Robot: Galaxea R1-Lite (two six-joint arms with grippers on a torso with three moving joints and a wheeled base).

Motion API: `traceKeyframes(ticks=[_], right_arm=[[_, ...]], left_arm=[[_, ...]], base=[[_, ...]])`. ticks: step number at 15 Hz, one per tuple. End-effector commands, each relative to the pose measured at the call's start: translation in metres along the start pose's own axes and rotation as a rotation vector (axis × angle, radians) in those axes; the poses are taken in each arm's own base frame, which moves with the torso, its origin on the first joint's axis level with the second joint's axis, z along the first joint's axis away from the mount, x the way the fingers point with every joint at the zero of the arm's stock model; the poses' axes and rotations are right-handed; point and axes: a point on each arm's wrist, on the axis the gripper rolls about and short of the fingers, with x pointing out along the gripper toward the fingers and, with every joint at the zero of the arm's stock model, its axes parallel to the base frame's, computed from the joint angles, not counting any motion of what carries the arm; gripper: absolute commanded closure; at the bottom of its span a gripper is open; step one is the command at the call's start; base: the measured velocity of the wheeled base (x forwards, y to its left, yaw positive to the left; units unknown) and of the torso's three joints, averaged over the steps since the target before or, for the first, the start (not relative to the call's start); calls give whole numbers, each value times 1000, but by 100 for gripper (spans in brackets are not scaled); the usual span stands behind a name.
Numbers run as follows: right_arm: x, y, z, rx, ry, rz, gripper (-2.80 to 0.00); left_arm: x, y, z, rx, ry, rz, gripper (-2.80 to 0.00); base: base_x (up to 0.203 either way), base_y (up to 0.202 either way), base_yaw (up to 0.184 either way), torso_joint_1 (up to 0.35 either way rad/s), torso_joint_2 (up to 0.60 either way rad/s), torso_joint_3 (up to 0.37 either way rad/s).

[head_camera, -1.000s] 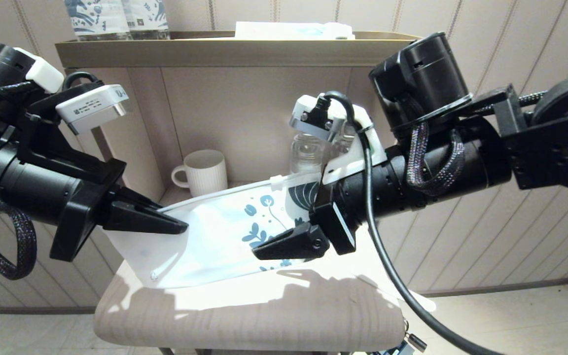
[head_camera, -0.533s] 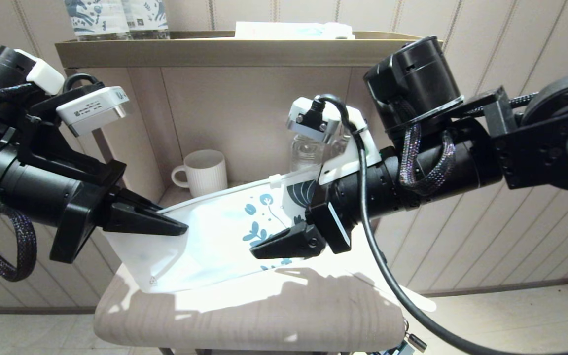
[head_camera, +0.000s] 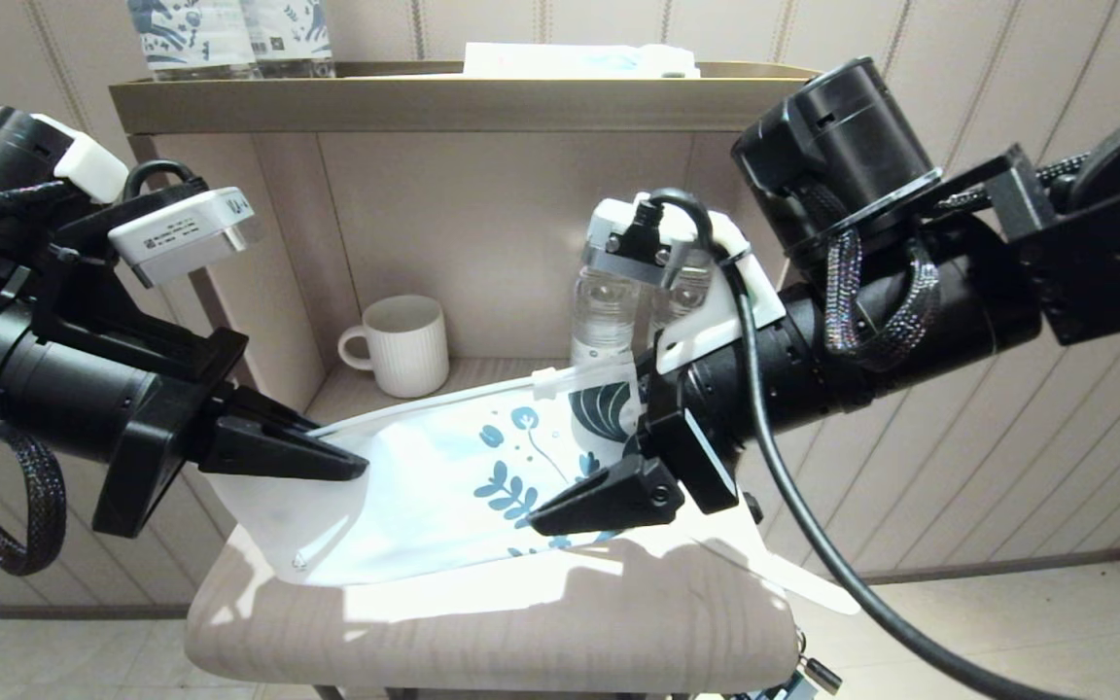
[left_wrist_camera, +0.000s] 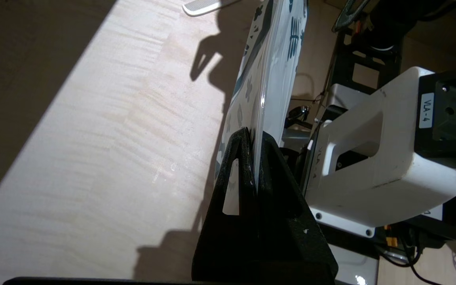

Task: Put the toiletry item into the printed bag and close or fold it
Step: Hand it to the other hand

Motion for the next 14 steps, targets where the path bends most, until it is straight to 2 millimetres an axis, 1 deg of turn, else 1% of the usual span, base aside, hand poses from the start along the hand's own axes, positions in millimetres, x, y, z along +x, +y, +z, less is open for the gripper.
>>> traceKeyframes(ticks=[1,3,7,14], right_arm=[[-5,0,-1,-25,23,5,-280],[-2,0,0,-29,23,8,-280],[1,-5,8,-40,3,2,-280],[-2,-6,13,-50,-14,-8,-280]], left_arm=[[0,-1,0,3,-2,-6,0],[2,-3,1,11,-6,-26,0],[3,-4,1,11,-7,-31,0],[3,-6,0,11,-5,-33,0]], base=[[0,0,0,0,0,0],[0,0,0,0,0,0],[0,0,0,0,0,0],[0,0,0,0,0,0]])
